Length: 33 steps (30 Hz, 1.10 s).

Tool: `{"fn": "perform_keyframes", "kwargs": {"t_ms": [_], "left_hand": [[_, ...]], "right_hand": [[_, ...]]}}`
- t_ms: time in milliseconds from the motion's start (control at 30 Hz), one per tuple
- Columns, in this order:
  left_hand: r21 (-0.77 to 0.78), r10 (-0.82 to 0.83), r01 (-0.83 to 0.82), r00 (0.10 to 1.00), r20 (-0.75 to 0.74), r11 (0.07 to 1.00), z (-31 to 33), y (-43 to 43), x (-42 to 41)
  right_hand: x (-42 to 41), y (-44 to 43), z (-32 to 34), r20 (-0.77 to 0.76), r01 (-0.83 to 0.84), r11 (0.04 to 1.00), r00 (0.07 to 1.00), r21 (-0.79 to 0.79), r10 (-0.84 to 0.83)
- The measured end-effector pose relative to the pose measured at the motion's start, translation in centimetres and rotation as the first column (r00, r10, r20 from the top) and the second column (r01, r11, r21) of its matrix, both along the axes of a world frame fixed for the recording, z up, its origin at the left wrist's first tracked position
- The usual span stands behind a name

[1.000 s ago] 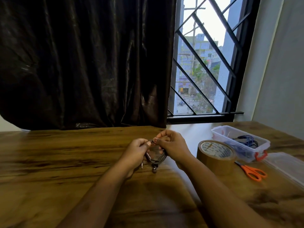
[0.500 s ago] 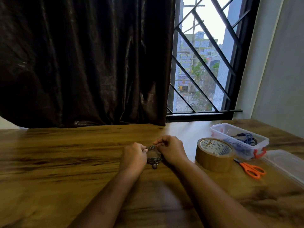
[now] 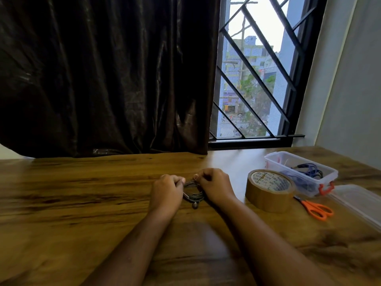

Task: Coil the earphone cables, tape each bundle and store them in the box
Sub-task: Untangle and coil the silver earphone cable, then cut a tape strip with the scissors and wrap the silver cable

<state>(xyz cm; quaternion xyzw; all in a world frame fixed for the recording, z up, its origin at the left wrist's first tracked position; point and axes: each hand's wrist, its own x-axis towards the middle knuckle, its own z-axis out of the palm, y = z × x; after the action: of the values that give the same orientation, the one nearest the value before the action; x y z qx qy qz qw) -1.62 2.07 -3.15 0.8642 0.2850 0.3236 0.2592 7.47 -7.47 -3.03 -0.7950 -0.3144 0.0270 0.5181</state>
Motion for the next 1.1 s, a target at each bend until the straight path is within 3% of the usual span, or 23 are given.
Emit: {"fn": "perform_keyframes", "kwargs": {"t_ms": [433,600,800,933,1000,1100], "left_hand": [[-0.108,-0.039,0.056,0.987,0.153,0.993,0.1,-0.1,0.0],[-0.004,-0.056,0.059,0.975,0.216,0.998,0.2,-0.7,-0.2],[0.352,-0.096,0.026,0.978,0.184,0.936,1.0,-3.0,-1.4],[0.459,-0.208,0.099,0.959,0.192,0.883,1.2,-5.8,-2.2],[0.451,-0.269,0.164,0.947,0.178,0.877,1.1,-7.5,-2.5],[0.438,-0.332,0.239,0.931,0.149,0.867,0.7,-9.9,-2.5]], "right_hand": [[0.0,0.0,0.2,-0.077,0.018,0.997,0.997,0.072,-0.012],[-0.7,-0.7,0.4,-0.06,0.02,0.991,0.998,0.131,-0.012],[-2.2,-3.4,2.2,0.329,0.016,0.99,0.942,0.14,-0.062],[-1.7,-8.4,3.1,0.519,0.119,0.981,0.834,0.155,-0.184],[-0.5,-12.1,3.2,0.553,0.212,0.971,0.798,0.115,-0.24],[2.0,-17.6,2.7,0.474,0.327,0.944,0.827,0.032,-0.303]]}}
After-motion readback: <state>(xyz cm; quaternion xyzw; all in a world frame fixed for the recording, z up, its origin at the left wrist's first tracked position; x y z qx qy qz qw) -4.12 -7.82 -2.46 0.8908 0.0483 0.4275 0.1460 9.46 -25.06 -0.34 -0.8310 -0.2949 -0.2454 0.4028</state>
